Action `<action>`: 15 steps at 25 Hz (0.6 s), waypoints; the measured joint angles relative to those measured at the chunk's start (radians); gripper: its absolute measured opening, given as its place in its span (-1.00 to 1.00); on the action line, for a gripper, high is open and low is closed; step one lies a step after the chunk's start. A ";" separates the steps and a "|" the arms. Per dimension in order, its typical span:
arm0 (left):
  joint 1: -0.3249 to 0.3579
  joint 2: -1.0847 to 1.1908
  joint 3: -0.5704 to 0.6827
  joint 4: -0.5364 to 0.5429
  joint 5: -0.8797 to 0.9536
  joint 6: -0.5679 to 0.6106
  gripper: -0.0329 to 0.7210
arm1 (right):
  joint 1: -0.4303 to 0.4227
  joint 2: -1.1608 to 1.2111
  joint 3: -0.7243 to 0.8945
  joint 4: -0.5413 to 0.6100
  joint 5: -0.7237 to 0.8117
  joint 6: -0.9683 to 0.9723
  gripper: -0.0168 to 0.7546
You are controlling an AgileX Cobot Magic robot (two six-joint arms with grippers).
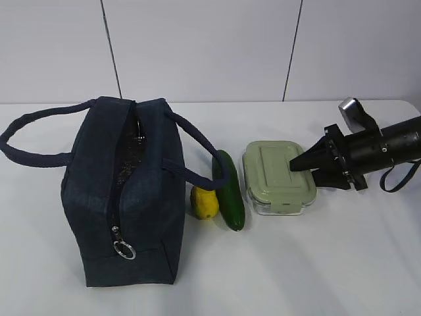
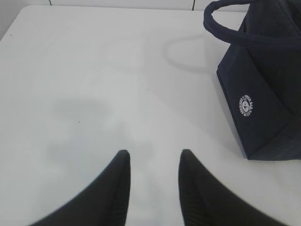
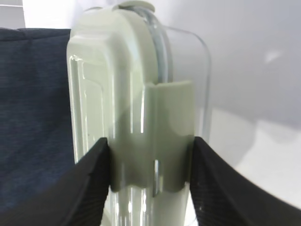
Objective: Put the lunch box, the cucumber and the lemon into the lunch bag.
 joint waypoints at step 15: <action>0.000 0.032 -0.097 0.002 -0.002 -0.024 -0.24 | 0.000 -0.093 0.001 -0.012 0.000 0.115 -0.01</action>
